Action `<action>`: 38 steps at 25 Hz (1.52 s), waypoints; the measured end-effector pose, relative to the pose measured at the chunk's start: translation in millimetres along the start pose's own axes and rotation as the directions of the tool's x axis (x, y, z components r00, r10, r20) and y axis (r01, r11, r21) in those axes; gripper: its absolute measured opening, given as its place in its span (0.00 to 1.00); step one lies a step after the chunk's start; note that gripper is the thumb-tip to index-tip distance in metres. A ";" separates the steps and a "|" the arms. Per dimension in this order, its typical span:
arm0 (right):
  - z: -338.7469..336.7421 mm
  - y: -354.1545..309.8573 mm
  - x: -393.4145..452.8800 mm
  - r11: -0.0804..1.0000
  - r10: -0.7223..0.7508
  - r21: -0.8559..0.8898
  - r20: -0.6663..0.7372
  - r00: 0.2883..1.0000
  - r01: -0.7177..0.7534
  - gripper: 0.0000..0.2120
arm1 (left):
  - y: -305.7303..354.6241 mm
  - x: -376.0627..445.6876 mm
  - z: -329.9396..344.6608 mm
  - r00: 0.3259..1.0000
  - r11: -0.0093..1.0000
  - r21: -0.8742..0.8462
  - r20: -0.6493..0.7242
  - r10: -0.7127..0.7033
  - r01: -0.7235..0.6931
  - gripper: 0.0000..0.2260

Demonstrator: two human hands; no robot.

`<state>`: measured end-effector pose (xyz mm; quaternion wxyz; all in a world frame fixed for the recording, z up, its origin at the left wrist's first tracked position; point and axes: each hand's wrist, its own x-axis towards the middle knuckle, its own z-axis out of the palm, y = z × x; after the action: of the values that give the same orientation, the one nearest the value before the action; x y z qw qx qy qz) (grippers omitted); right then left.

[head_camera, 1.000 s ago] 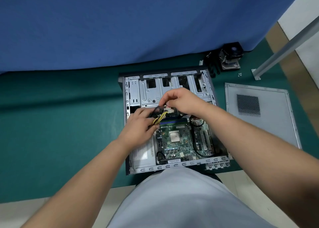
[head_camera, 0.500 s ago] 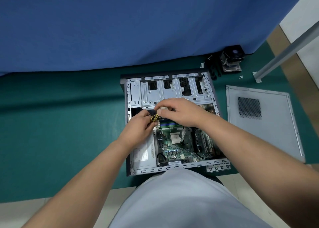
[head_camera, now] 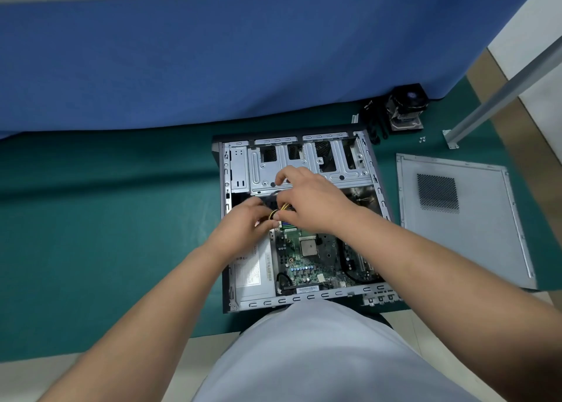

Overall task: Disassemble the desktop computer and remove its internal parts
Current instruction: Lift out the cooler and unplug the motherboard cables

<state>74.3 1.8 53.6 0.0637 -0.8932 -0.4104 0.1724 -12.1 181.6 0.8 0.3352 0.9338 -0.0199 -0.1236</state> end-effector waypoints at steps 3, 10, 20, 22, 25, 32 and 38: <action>8.6 5.7 -12.5 0.999 -0.012 -0.048 -0.131 0.991 0.006 0.15 | -4.1 1.2 -17.7 0.993 0.973 -0.221 -0.081 -0.084 0.064 0.09; 24.0 14.1 -25.0 0.995 0.056 0.089 -0.059 0.997 -0.051 0.17 | -14.6 6.9 -61.5 0.915 0.859 -0.510 -0.360 -0.182 -0.030 0.16; 29.6 19.8 -18.3 0.989 0.090 0.121 -0.005 0.996 -0.089 0.18 | -10.1 1.1 -89.9 0.972 0.674 -0.724 -0.019 -0.233 0.147 0.07; 29.9 18.7 -18.4 0.985 0.093 0.143 0.003 0.996 -0.093 0.18 | -10.7 4.4 -94.4 0.937 0.775 -0.527 0.182 -0.298 0.349 0.08; 29.8 16.8 -18.9 0.982 0.093 0.163 0.006 0.996 -0.093 0.17 | -9.7 5.9 -97.7 0.870 0.894 -0.159 0.352 -0.344 0.418 0.04; 31.1 15.5 -20.1 0.980 0.096 0.172 0.005 0.995 -0.096 0.16 | -3.4 6.5 -105.1 0.939 0.712 -0.621 0.295 -0.177 0.329 0.06; 29.4 16.4 -22.3 0.977 0.104 0.183 0.018 0.994 -0.105 0.15 | -28.4 6.4 -125.7 0.995 0.325 -0.946 -0.023 -0.094 0.009 0.11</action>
<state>61.9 -26.6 27.6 0.1348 -0.9031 -0.3455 0.2164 23.5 280.8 75.1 0.8110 0.5701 0.0971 -0.0884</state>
